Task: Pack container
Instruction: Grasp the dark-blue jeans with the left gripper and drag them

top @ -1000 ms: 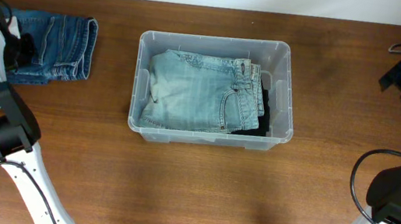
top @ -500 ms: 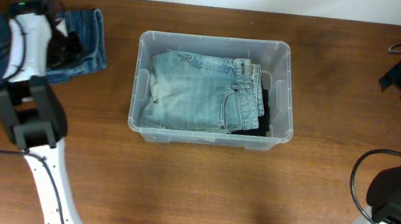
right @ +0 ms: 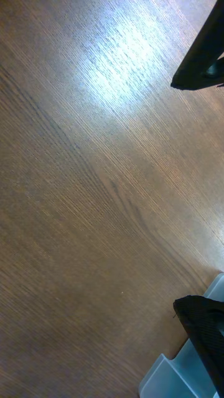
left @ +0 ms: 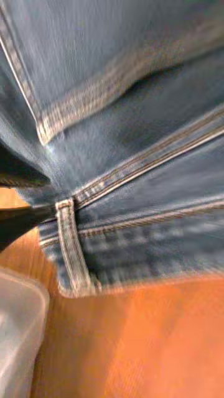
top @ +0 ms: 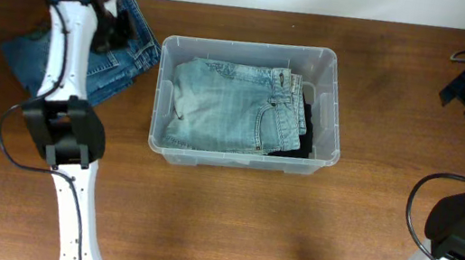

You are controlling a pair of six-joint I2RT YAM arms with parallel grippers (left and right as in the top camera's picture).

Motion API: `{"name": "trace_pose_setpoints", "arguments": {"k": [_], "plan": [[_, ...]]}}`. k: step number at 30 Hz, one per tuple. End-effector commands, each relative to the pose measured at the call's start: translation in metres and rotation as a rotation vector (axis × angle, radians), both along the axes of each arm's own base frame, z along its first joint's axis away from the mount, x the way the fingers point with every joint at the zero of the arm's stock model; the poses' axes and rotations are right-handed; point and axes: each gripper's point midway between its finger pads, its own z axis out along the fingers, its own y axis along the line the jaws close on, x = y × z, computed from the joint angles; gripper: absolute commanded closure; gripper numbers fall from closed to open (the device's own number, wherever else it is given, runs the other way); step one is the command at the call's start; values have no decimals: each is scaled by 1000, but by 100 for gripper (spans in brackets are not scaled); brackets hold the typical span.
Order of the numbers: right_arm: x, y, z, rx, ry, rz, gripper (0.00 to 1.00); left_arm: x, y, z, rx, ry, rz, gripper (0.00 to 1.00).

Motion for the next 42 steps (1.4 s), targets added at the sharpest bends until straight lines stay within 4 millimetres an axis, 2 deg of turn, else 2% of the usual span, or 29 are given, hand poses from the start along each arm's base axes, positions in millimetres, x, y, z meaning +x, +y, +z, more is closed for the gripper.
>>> {"name": "trace_pose_setpoints", "arguments": {"k": [1, 2, 5, 10, 16, 20, 23, 27, 35, 42], "plan": [[-2, -3, -2, -7, 9, -16, 2, -6, 43, 42, 26, -59, 74, 8], [-2, -3, -2, -7, 9, -16, 2, -10, 52, 45, 24, -56, 90, 2], [-2, -3, -2, -7, 8, -16, 2, -28, 85, 49, -15, -25, 157, 0], [-2, -3, -2, -8, 9, -16, 2, -61, 141, 46, -193, 9, 276, 1], [-2, -3, -2, -7, 9, -16, 2, -89, 183, 42, -231, 27, 326, 1], [-2, -3, -2, -7, 8, -17, 2, -89, 187, 25, -312, 38, 343, 3], [-2, -3, -2, -8, 8, -17, 1, -92, 191, -2, -350, 83, 360, 3], [-2, -3, -2, -7, 9, -17, 2, -98, 197, -27, -374, 131, 383, 4], [-2, -3, -2, -7, 9, -16, 1, -100, 206, -35, -373, 127, 396, 4], [-2, -3, -2, -8, 9, -16, 2, -93, 207, -76, -399, 143, 389, 5]]}}
